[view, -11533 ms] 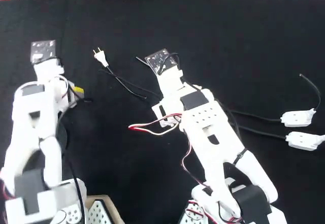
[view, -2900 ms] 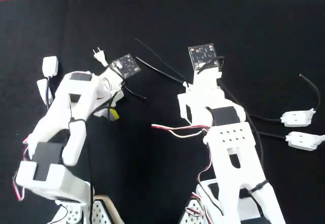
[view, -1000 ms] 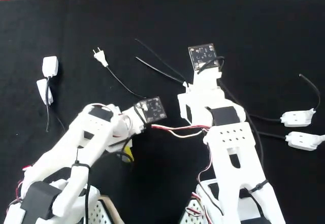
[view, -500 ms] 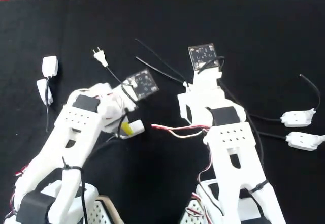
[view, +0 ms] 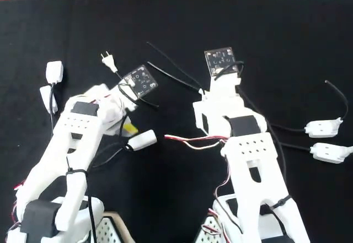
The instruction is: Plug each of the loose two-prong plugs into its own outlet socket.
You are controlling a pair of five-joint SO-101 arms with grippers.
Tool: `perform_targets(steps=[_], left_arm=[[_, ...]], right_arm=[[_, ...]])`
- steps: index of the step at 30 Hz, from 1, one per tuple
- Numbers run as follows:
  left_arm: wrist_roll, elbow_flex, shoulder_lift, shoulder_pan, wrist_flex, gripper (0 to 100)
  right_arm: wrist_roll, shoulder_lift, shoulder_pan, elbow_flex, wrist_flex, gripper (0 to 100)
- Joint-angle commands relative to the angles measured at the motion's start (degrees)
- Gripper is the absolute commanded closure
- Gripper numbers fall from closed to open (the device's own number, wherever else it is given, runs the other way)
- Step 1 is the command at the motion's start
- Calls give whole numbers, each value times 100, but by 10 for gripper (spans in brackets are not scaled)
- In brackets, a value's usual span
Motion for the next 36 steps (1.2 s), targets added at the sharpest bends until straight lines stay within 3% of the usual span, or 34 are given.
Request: perform_targets(steps=[1,4,10,14,17,20,22,27,30,36], left_arm=[[44,-242,-26,-136,-229,615],[62,-435,-114,-92,62,615],[290,-963,-862,532,2171,622],[888,-523,-1705,1191,3077,769],[1371,127,-2541,1903,3305,862],[1582,1033,-3341,2545,3095,852],[1829,1727,-3710,2703,2470,831],[1855,2615,-3719,2343,1284,821],[1477,2862,-3578,2079,677,824],[1037,2659,-2971,1596,9,824]], right_arm=[[18,-207,53,-22,-9,986],[18,-207,53,-22,-9,986],[18,-207,53,-22,-9,986],[18,-207,53,-22,-9,986],[18,-207,53,-22,-9,986],[18,-207,53,-22,-9,986],[18,-207,53,-22,-9,986],[-9,-207,62,-22,-18,986],[-9,-207,62,-22,-18,986],[9,-207,62,-22,-35,986]])
